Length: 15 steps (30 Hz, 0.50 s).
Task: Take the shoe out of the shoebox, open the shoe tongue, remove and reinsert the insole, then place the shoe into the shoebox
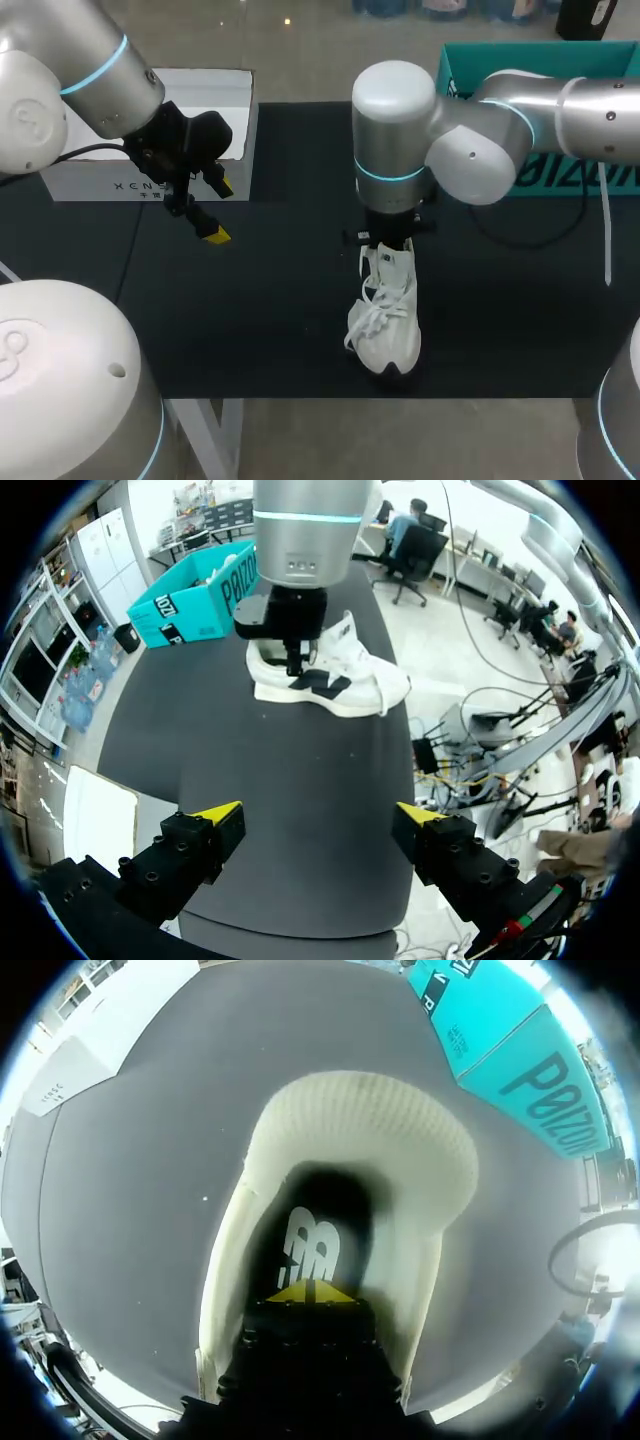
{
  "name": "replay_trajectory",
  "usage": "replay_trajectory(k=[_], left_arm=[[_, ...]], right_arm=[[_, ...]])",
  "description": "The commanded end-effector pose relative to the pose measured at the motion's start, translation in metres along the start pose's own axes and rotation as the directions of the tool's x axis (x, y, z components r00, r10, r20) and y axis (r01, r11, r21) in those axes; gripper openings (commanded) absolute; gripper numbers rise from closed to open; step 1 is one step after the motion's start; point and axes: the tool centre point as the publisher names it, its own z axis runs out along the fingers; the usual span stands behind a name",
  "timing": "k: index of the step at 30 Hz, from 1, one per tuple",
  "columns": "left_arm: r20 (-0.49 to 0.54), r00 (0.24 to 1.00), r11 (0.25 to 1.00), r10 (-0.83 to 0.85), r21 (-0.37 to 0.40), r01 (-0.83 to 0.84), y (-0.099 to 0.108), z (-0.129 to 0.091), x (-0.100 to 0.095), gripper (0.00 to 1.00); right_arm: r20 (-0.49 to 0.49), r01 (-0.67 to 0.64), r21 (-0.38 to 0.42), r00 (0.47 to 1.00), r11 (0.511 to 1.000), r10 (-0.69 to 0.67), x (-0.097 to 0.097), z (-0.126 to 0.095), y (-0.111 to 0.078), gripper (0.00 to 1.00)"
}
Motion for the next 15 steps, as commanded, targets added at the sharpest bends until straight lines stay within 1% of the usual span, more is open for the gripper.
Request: replay_trajectory(k=[1,6,11,14,15], left_arm=[[0.000,1.000,1.000,0.000,-0.004,0.000,0.000,0.000,0.000,1.00],[0.000,1.000,1.000,0.000,-0.004,0.000,0.000,0.000,0.000,1.00],[0.000,1.000,1.000,0.000,-0.004,0.000,0.000,0.000,0.000,1.00],[0.000,1.000,1.000,0.000,-0.004,0.000,0.000,0.000,0.000,1.00],[0.000,1.000,1.000,0.000,-0.004,0.000,0.000,0.000,0.000,1.00]], right_arm=[[-0.001,-0.004,0.003,1.000,1.000,0.004,-0.002,0.003,0.002,0.00],[0.005,-0.011,-0.020,1.000,1.000,0.011,-0.008,-0.018,0.006,0.00],[0.007,-0.017,-0.025,1.000,1.000,0.017,-0.014,-0.037,0.008,0.00],[0.006,-0.022,-0.011,1.000,1.000,0.022,-0.015,-0.048,0.007,0.00],[0.004,-0.029,0.005,1.000,1.000,0.029,-0.015,-0.051,0.007,0.00]])
